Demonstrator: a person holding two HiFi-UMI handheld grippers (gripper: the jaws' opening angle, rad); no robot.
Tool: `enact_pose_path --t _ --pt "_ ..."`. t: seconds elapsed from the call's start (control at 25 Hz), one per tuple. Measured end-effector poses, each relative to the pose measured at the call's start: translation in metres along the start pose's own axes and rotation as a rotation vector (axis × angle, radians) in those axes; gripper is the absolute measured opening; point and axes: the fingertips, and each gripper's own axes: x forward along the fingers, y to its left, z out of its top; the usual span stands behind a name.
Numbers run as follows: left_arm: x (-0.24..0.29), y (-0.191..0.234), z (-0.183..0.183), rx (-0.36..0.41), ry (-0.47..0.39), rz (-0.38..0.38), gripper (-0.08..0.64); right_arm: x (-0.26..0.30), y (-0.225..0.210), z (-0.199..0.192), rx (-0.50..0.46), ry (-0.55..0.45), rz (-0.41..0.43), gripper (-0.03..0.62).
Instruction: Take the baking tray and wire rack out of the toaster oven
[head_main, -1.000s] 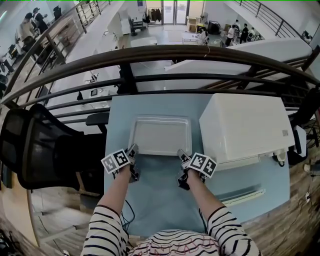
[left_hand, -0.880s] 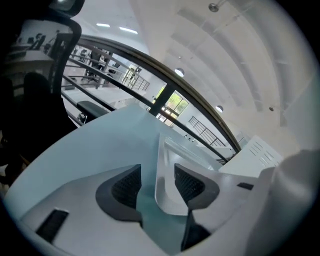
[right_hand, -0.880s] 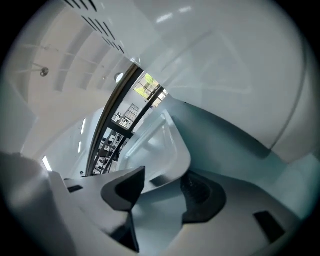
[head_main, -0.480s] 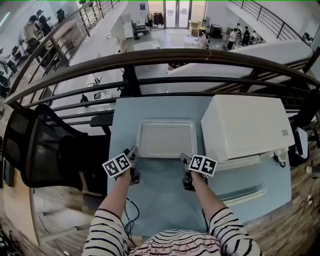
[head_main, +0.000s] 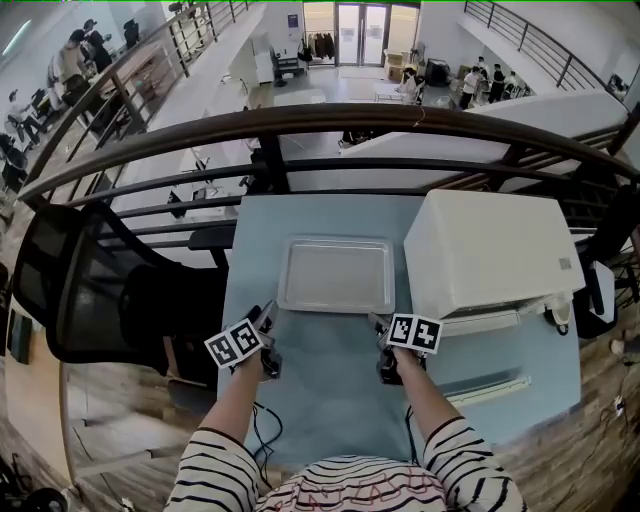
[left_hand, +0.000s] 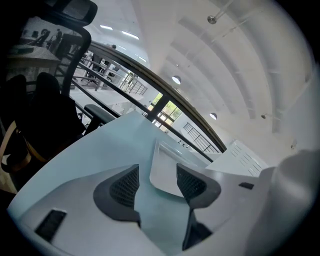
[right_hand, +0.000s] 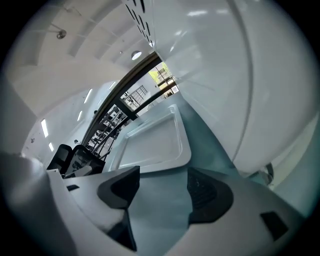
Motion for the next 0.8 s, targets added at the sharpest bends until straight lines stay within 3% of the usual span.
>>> enact_pose_path --t 0.16,0.32,0.52,0.68,0.8 --pt "-0.02 -0.011 -0.001 -0.026 -0.04 -0.031 0.216 -0.022 0.01 0.0 -0.015 -0.077 0.03 0.288" --pt "-0.049 -0.033 0.001 0.013 -0.077 -0.08 0.216 -0.057 0.016 0.003 -0.051 -0.197 0.019 0.287" --pt "-0.091 -0.061 -0.006 0.175 -0.107 -0.119 0.215 -0.102 0.025 -0.01 -0.101 -0.292 0.024 0.287" --pt "-0.121 -0.08 -0.02 0.307 -0.124 -0.14 0.215 -0.139 0.019 -0.028 -0.18 -0.364 -0.024 0.283" --pt "-0.147 -0.091 -0.036 0.355 -0.132 -0.165 0.215 -0.168 0.013 -0.051 -0.2 -0.41 -0.064 0.209"
